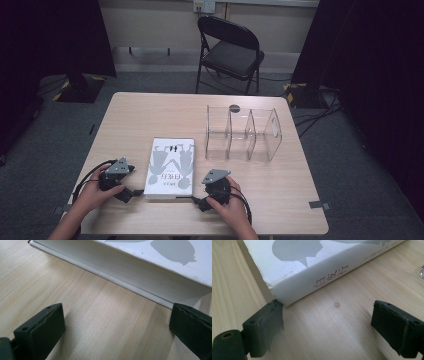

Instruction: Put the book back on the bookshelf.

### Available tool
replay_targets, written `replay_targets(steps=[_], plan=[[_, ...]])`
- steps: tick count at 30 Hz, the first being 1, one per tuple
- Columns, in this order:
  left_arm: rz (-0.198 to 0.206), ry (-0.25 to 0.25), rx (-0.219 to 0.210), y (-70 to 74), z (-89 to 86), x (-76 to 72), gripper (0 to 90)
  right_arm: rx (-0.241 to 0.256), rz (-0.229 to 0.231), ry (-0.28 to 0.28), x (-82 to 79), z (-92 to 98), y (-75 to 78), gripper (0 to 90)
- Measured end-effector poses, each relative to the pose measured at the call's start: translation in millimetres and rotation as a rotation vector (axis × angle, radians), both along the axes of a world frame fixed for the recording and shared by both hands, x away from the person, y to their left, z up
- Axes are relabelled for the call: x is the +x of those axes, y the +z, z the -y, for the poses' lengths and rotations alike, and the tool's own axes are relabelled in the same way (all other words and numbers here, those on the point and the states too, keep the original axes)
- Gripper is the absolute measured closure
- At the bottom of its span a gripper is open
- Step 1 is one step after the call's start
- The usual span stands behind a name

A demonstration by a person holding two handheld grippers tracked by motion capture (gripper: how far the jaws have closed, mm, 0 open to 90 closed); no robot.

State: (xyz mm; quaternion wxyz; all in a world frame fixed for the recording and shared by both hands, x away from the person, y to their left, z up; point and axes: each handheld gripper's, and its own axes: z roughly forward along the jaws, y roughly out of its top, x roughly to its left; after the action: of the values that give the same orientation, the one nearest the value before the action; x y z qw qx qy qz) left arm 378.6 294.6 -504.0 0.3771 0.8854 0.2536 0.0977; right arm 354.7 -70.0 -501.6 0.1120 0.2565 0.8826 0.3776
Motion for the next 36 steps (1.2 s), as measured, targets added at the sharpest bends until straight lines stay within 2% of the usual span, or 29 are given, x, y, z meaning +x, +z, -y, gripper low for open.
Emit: replay_targets(steps=[9,11,15,16,19,20,21,23,24,27,28,30,31,36], plan=[[0.006,0.020,0.003,0.2,2.3,-2.2,0.0,0.002,0.000,0.002,0.4,-0.6,-0.2,9.4],[0.000,0.014,0.000,0.1,3.5,-3.0,0.0,0.003,0.004,0.006,0.7,-0.6,-0.3,9.4],[-0.013,-0.010,0.028,2.9,7.3,-8.0,0.1,0.002,0.001,0.007,1.0,-0.9,-0.2,9.4],[-0.022,-0.017,0.043,5.0,9.6,-12.1,1.2,0.000,-0.004,0.005,0.7,-1.2,0.0,9.5],[-0.020,-0.035,0.034,6.2,11.5,-16.1,5.8,0.002,-0.003,0.007,1.2,-2.2,-0.1,9.5],[-0.020,-0.042,0.032,8.0,11.6,-17.7,16.6,0.001,-0.005,0.009,1.6,-3.9,0.0,9.5],[-0.032,-0.053,0.005,9.2,12.4,-19.5,19.6,0.004,-0.001,0.014,2.1,-4.6,-0.2,9.5],[-0.036,-0.060,0.002,8.8,13.6,-20.9,17.4,0.000,-0.003,0.013,2.5,-6.4,0.0,9.5],[-0.006,-0.067,0.032,8.3,17.1,-24.5,16.7,0.000,0.002,0.022,3.3,-7.3,-0.2,9.6],[-0.012,-0.078,0.027,8.7,20.2,-27.7,18.3,0.004,0.003,0.040,5.0,-10.6,-0.4,9.6],[0.003,-0.074,0.021,7.2,21.7,-29.0,17.8,0.003,-0.003,0.038,5.1,-12.4,-0.2,9.7],[-0.009,-0.085,0.044,9.5,22.2,-30.7,17.1,0.001,0.000,0.042,5.7,-15.1,-0.2,9.9],[0.004,-0.077,0.033,8.5,23.7,-31.9,17.1,0.002,0.003,0.047,6.3,-16.5,-0.3,10.0],[-0.005,-0.067,0.025,7.9,27.2,-33.8,16.8,0.003,0.003,0.032,6.3,-22.8,-0.3,10.2]])
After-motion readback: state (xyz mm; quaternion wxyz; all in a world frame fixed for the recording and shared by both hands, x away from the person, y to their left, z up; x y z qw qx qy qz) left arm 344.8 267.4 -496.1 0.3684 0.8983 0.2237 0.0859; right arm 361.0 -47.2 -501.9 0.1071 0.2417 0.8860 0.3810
